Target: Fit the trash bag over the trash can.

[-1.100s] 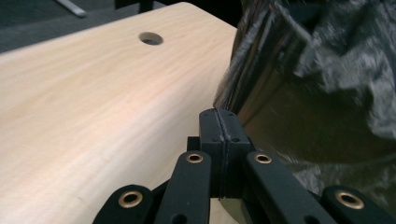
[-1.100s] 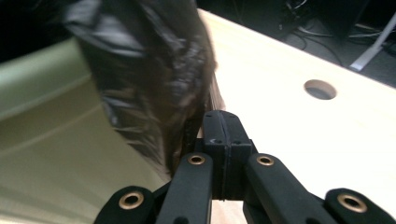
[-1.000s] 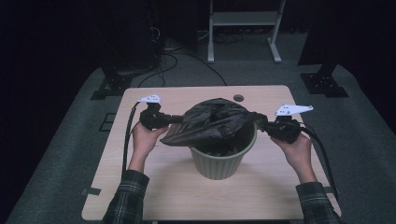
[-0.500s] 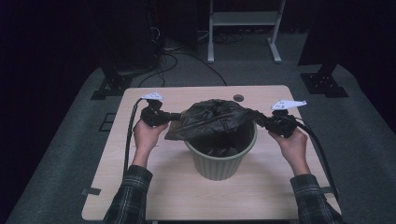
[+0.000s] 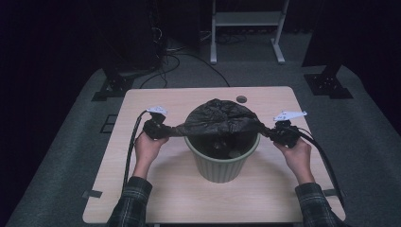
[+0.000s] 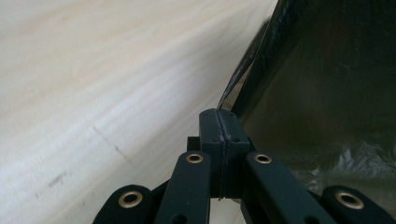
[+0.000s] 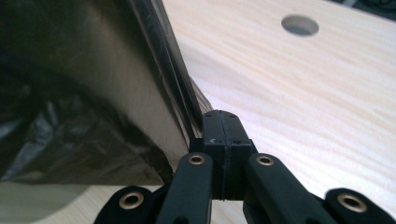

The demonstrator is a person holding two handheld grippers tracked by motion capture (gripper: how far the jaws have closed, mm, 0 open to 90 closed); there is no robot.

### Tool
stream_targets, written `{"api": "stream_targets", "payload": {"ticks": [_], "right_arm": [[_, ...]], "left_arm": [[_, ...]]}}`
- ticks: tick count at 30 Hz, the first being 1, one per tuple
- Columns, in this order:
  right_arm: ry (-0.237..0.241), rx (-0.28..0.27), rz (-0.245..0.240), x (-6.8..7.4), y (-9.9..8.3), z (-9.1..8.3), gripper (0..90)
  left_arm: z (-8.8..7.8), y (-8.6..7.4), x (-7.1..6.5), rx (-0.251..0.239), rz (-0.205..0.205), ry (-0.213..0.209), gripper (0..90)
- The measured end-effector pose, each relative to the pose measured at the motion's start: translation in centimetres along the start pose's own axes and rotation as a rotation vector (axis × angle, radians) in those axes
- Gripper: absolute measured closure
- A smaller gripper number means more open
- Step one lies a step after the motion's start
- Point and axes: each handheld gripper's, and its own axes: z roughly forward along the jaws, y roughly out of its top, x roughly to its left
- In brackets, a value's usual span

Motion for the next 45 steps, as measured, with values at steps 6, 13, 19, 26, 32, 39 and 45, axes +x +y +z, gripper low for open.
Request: {"api": "stream_targets", "payload": {"ticks": [6, 13, 19, 26, 32, 39, 45], "right_arm": [[-0.004, 0.029, 0.0, 0.0, -0.7, 0.6, 90.0], [-0.002, 0.033, 0.015, -0.1, -0.8, 0.7, 74.3], [-0.01, -0.072, 0.06, -1.3, -0.7, -2.7, 56.4], [0.113, -0.279, 0.113, -1.8, 0.1, -8.4, 51.7], [0.29, -0.39, 0.036, 1.2, 3.4, -10.7, 47.2], [0.388, -0.385, -0.098, 5.6, 6.3, -10.2, 49.1], [0.354, -0.284, -0.174, 7.6, 7.3, -8.0, 63.1]], "left_arm": [[0.7, -0.9, 0.2, 0.045, 0.008, 0.012, 89.6], [0.4, -1.1, 0.1, 0.034, 0.011, 0.048, 67.2], [-3.5, -2.0, 0.2, -0.118, -0.038, -0.015, 45.3], [-8.6, -2.4, -1.6, -0.251, 0.013, -0.058, 37.1], [-10.5, -1.9, -4.5, -0.325, 0.091, -0.117, 32.0], [-10.4, -1.4, -6.4, -0.343, 0.129, -0.131, 29.3], [-10.2, -1.3, -7.0, -0.35, 0.145, -0.138, 29.4]]}}
